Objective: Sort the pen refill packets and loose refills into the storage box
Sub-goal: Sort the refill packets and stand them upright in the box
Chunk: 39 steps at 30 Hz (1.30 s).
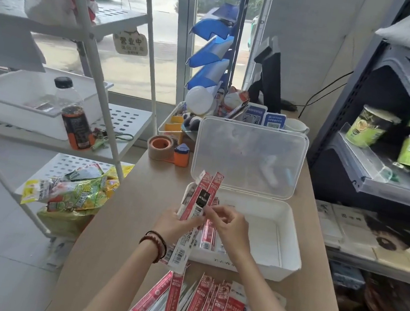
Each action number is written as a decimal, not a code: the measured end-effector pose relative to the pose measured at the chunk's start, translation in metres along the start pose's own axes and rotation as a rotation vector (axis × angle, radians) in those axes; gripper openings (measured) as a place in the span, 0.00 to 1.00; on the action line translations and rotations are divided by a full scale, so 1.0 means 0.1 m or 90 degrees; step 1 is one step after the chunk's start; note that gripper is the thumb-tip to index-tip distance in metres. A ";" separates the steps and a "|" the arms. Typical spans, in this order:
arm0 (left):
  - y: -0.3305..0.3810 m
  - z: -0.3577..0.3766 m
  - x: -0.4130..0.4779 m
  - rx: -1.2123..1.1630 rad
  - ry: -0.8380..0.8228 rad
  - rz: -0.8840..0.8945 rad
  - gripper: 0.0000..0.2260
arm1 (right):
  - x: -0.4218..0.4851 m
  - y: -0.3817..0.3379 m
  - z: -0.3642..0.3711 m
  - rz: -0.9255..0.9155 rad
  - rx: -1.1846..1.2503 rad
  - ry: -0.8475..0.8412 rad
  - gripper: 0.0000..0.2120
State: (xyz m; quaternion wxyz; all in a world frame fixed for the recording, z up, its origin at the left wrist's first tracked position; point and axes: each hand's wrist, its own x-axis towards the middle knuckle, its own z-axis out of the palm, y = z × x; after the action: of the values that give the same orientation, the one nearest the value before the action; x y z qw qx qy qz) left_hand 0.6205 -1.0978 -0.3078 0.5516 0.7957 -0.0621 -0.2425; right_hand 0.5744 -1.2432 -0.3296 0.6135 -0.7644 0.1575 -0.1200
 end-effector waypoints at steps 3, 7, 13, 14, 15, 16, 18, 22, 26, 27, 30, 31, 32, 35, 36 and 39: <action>-0.01 -0.03 0.02 -0.018 -0.023 -0.011 0.09 | 0.01 0.00 -0.01 0.000 0.016 0.012 0.09; -0.10 -0.06 0.10 -0.037 -0.043 -0.006 0.16 | 0.04 0.02 -0.04 0.023 0.035 -0.027 0.07; -0.10 -0.05 0.11 -0.074 -0.039 -0.024 0.16 | 0.03 0.01 -0.08 0.075 0.120 -0.013 0.10; -0.10 -0.05 0.10 -0.087 -0.035 -0.029 0.16 | 0.03 0.00 -0.08 0.087 0.133 -0.003 0.10; -0.09 -0.04 0.09 -0.093 -0.033 -0.030 0.15 | 0.04 0.00 -0.07 0.094 0.140 0.008 0.10; -0.09 -0.04 0.08 -0.094 -0.028 -0.033 0.13 | 0.04 0.01 -0.07 0.098 0.146 0.020 0.09; -0.11 -0.04 0.08 -0.092 -0.012 -0.036 0.13 | 0.05 0.02 -0.07 0.100 0.154 0.057 0.09; -0.15 -0.03 0.09 -0.116 -0.003 -0.015 0.32 | 0.06 0.06 -0.06 0.097 0.120 0.142 0.07; -0.19 -0.05 0.11 -0.134 -0.005 -0.005 0.17 | 0.10 0.12 0.00 0.097 -0.026 0.153 0.06; -0.18 -0.05 0.10 -0.135 -0.006 0.003 0.13 | 0.11 0.12 0.01 0.104 -0.077 0.141 0.06; -0.20 -0.06 0.09 -0.145 -0.014 0.028 0.12 | 0.13 0.16 0.08 0.124 -0.197 0.115 0.06; -0.19 -0.07 0.08 -0.151 -0.017 0.026 0.13 | 0.13 0.18 0.10 0.129 -0.225 0.114 0.07; -0.19 -0.08 0.08 -0.154 -0.019 0.019 0.12 | 0.13 0.19 0.11 0.134 -0.246 0.116 0.07; -0.16 -0.09 0.06 -0.145 -0.028 0.018 0.08 | 0.13 0.20 0.12 0.152 -0.289 0.123 0.07; -0.16 -0.08 0.06 -0.140 -0.033 0.015 0.06 | 0.13 0.20 0.11 0.159 -0.298 0.121 0.07; -0.12 -0.10 0.00 -0.145 -0.043 0.014 0.04 | 0.13 0.20 0.11 0.173 -0.326 0.108 0.07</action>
State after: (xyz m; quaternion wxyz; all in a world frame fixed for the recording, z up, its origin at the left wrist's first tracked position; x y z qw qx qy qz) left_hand 0.6234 -1.0846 -0.3158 0.6388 0.7185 -0.0614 -0.2681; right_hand 0.5886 -1.2422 -0.3521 0.3962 -0.8535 0.3338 -0.0566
